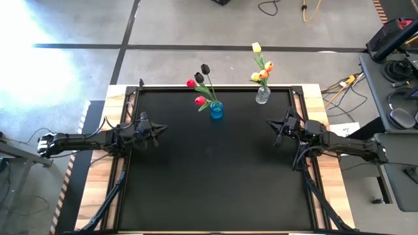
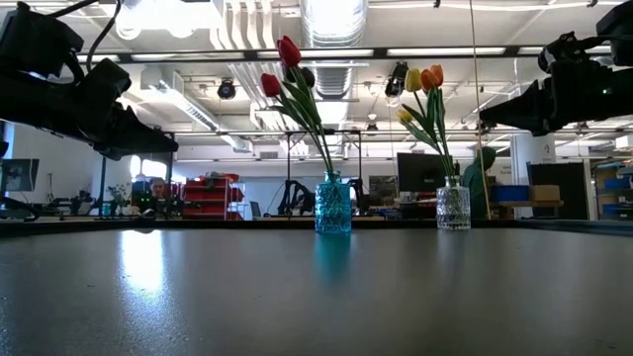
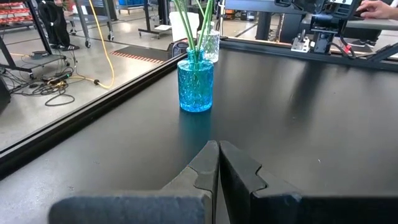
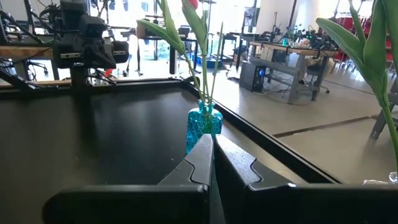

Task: Sort flowers into vase by color
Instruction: Return to Home Position

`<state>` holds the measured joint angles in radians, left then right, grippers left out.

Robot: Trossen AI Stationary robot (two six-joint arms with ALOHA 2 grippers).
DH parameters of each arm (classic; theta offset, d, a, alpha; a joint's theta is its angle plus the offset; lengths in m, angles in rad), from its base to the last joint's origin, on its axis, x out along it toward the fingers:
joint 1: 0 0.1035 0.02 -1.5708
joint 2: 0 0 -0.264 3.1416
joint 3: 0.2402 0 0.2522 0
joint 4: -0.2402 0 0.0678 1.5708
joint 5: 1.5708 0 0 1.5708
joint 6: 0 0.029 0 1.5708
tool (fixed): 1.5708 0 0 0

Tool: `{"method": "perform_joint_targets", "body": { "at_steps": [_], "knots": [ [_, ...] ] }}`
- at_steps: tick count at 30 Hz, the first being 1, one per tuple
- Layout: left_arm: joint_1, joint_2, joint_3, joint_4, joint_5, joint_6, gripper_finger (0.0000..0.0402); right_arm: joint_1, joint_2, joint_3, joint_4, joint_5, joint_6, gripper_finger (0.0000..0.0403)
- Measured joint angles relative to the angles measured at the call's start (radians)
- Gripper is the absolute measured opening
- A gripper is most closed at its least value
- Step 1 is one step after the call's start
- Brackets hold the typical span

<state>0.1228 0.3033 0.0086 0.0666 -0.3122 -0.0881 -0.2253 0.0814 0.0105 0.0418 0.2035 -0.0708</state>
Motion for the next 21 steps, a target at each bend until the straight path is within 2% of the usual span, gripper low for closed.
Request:
{"method": "perform_joint_targets", "body": {
  "at_steps": [21],
  "knots": [
    [0.000, 0.018, 0.005, -0.003, 0.000, 0.000, 0.0000, 0.000, 0.000, 0.000, 0.000, 0.000, 0.000, 0.0009]
  ]
}}
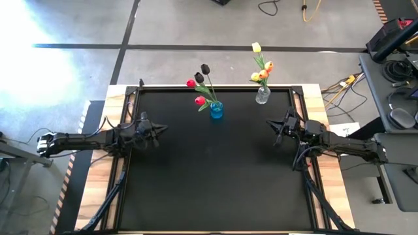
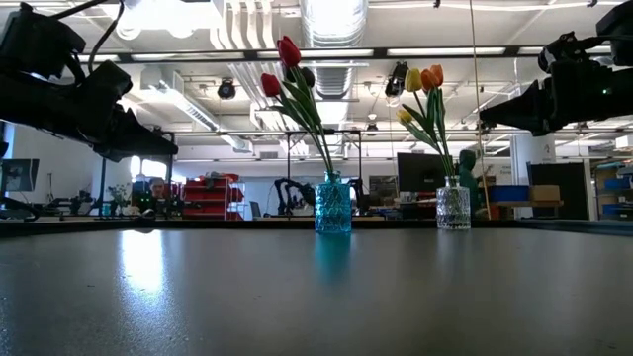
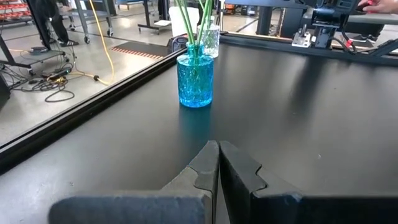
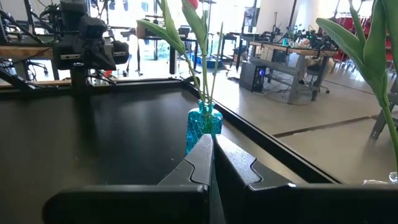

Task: Sort flowers into vase by color
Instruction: Return to Home Position

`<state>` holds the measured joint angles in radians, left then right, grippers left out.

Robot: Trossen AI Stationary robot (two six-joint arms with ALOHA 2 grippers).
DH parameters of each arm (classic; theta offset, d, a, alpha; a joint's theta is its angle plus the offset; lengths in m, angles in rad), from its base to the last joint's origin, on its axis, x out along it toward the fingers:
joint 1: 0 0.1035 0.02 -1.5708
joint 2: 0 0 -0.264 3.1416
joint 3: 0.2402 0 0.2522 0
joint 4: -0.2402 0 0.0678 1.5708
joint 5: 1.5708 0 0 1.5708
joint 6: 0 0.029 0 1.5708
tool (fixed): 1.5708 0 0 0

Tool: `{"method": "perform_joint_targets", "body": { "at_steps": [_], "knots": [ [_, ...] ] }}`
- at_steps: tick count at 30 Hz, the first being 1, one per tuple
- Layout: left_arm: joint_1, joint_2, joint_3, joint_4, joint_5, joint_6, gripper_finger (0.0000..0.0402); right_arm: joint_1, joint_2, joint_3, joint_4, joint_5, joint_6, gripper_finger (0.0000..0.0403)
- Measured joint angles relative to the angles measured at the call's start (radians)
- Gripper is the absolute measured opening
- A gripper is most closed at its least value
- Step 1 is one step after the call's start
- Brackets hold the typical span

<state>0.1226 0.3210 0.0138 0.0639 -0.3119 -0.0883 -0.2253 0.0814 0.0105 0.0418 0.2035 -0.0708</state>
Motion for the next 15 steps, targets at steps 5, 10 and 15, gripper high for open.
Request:
{"method": "perform_joint_targets", "body": {
  "at_steps": [5, 10, 15],
  "knots": [
    [0.000, 0.001, 0.021, 0.006, 0.000, 0.000, 0.0000, 0.000, 0.000, 0.000, 0.000, 0.000, 0.000, 0.0009],
    [0.000, 0.001, 0.021, 0.006, 0.000, 0.000, 0.0000, 0.000, 0.000, 0.000, 0.000, 0.000, 0.000, 0.0009],
    [0.000, 0.001, 0.022, 0.006, 0.000, 0.000, 0.0000, 0.000, 0.000, 0.000, 0.000, 0.000, 0.000, 0.0009]
  ]
}}
